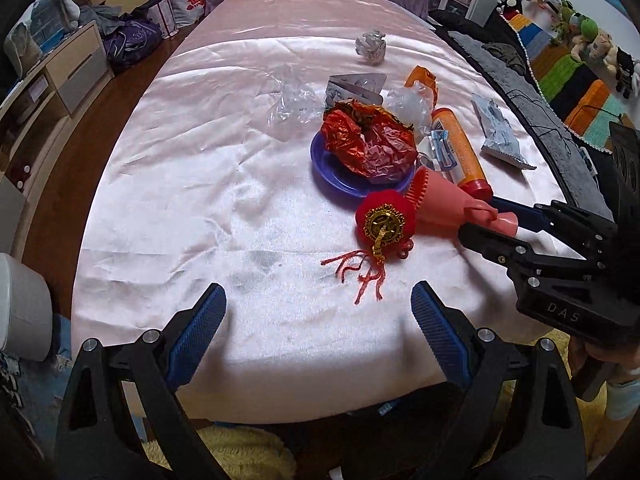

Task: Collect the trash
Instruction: 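Grasp the pink horn with the right tool while the left tool grasps the red tassel ornament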

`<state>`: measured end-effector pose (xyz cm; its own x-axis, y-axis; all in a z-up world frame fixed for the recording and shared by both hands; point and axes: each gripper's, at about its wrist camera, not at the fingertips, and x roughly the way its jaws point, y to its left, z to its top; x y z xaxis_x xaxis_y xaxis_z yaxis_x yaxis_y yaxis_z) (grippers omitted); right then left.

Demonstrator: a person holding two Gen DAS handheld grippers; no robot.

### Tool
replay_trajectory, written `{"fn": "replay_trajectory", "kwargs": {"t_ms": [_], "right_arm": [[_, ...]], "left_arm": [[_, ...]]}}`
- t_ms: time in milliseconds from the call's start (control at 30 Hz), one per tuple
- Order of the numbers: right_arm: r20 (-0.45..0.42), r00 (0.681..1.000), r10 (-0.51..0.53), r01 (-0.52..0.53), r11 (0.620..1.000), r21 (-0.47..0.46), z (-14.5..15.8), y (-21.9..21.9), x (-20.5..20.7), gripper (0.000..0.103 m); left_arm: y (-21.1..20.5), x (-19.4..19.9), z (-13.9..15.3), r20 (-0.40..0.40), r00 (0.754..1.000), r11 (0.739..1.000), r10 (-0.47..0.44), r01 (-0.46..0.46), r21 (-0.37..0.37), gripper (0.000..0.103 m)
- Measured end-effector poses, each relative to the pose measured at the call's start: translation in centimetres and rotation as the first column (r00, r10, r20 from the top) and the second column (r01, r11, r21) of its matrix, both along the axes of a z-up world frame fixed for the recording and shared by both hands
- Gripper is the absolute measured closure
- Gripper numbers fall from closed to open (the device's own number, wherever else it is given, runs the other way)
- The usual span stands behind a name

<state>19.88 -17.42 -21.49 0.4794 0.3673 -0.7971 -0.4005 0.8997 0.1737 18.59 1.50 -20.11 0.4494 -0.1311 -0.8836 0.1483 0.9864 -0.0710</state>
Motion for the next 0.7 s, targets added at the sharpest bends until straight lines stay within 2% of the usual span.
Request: {"fn": "replay_trajectory", "kwargs": {"t_ms": [133, 200, 233, 300, 367, 533, 567, 600, 667, 700], "right_arm": [[-0.018, 1.000, -0.005, 0.005, 1.000, 0.027, 0.2, -0.9, -0.1, 0.070], [-0.017, 1.000, -0.010, 0.010, 0.999, 0.031, 0.3, -1.3, -0.4, 0.074], [-0.016, 1.000, -0.014, 0.015, 0.999, 0.034, 0.5, -1.5, -0.6, 0.074], [-0.013, 1.000, -0.018, 0.019, 0.999, 0.044, 0.7, -2.1, -1.0, 0.075], [-0.015, 1.000, -0.020, 0.020, 0.998, 0.059, 1.0, -2.4, -1.3, 0.075], [-0.017, 0.999, -0.034, 0.035, 0.997, 0.071, 1.1, -2.9, -1.7, 0.075], [-0.019, 0.999, -0.037, 0.039, 0.997, 0.072, 1.1, -3.0, -1.7, 0.075], [-0.019, 0.999, -0.039, 0.040, 0.997, 0.072, 1.1, -3.0, -1.8, 0.075], [-0.018, 0.999, -0.038, 0.039, 0.997, 0.074, 1.2, -2.9, -1.9, 0.075], [-0.016, 0.999, -0.038, 0.039, 0.996, 0.075, 1.3, -2.9, -2.1, 0.075]], "left_arm": [[-0.6, 0.7, 0.0, 0.004, 1.000, 1.000, -0.018, 0.018, -0.012, 0.015], [-1.1, 1.0, 0.0, 0.009, 0.999, 0.999, -0.034, 0.035, -0.021, 0.019], [-1.4, 1.3, 0.0, 0.012, 0.999, 0.999, -0.045, 0.045, -0.029, 0.021], [-1.8, 1.9, -0.1, 0.013, 0.998, 0.997, -0.060, 0.061, -0.050, 0.033], [-2.1, 2.6, -0.4, 0.005, 0.998, 0.995, -0.064, 0.064, -0.070, 0.039], [-3.2, 3.9, -1.3, -0.003, 0.997, 0.996, -0.075, 0.075, -0.057, 0.042], [-3.4, 4.0, -1.3, 0.002, 0.997, 0.996, -0.079, 0.079, -0.044, 0.046], [-3.6, 4.1, -1.3, 0.006, 0.997, 0.996, -0.082, 0.082, -0.039, 0.055], [-3.6, 4.1, -1.1, 0.002, 0.996, 0.993, -0.094, 0.094, -0.067, 0.068], [-3.7, 4.0, -1.0, 0.002, 0.995, 0.993, -0.096, 0.096, -0.069, 0.068]]}}
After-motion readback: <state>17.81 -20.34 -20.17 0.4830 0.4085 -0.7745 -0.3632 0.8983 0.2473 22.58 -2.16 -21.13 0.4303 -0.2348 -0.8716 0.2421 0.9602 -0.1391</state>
